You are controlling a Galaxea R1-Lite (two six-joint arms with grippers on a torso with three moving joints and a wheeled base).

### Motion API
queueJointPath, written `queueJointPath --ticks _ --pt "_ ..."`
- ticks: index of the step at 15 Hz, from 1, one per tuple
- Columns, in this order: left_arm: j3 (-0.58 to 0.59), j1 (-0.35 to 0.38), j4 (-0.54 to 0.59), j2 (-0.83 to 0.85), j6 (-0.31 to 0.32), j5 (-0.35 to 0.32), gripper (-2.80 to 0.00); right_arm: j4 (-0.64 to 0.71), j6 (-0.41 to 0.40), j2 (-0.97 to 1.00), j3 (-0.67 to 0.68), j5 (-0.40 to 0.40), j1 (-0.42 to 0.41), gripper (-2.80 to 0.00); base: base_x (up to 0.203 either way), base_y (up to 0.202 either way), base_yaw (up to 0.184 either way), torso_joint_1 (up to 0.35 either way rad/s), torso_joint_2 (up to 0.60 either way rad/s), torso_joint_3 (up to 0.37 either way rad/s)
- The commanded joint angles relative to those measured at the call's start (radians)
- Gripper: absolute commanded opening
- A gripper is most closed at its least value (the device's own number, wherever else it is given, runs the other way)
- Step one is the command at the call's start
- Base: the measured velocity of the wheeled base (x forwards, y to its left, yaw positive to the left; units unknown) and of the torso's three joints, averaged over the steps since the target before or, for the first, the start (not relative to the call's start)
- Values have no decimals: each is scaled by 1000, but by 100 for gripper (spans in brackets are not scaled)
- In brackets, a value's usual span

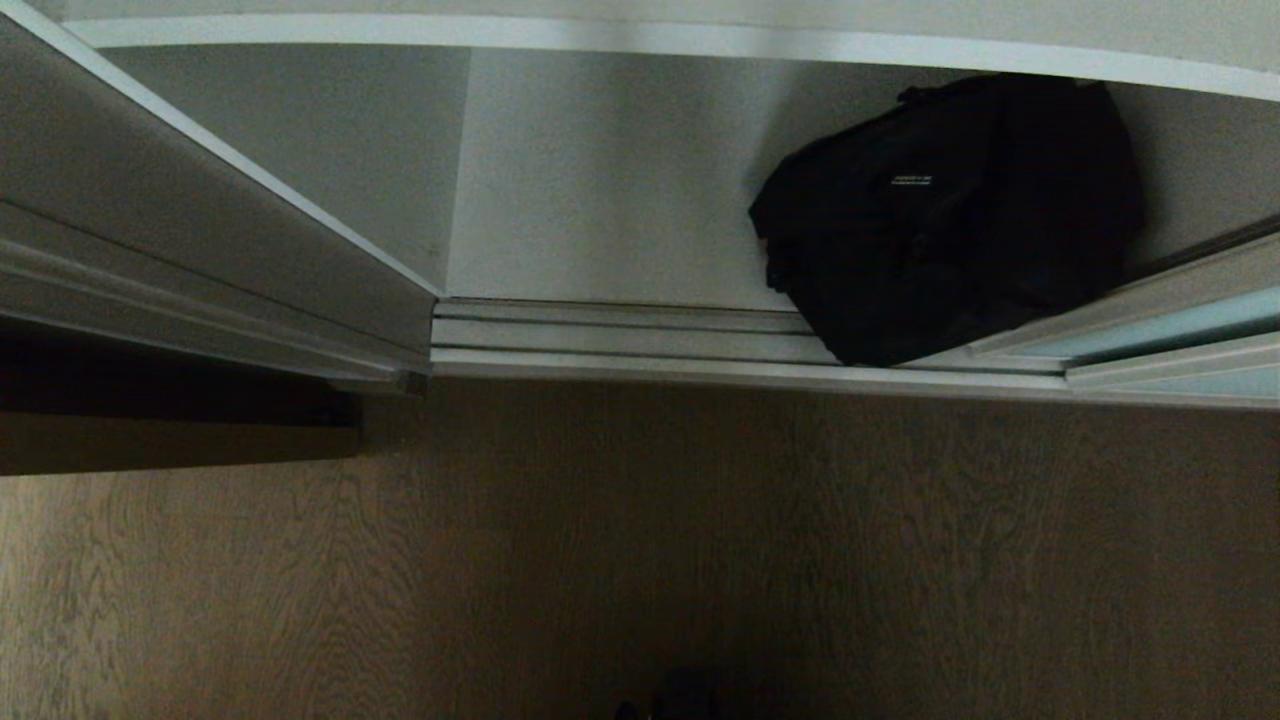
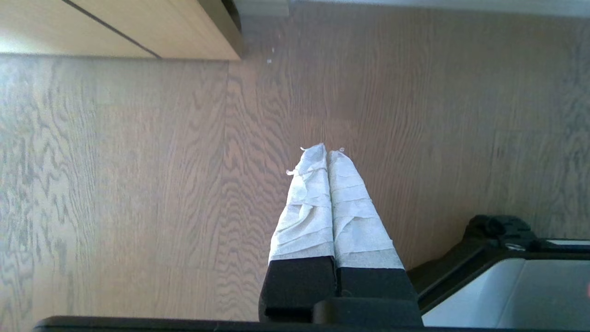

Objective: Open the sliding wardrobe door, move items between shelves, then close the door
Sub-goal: Place the bag on the lower shelf, then close the door

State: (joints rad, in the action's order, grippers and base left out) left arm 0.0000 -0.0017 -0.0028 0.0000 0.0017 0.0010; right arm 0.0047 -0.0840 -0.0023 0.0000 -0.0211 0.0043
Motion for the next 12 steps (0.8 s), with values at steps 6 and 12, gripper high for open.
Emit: queueJointPath --ticks 6,12 --pt "0 0 0 2 -3 1 -280 0 1 -2 2 1 0 -280 0 0 0 3 2 205" --pt "0 0 0 2 -2 1 -280 0 1 -2 0 1 0 -280 0 0 0 1 0 199"
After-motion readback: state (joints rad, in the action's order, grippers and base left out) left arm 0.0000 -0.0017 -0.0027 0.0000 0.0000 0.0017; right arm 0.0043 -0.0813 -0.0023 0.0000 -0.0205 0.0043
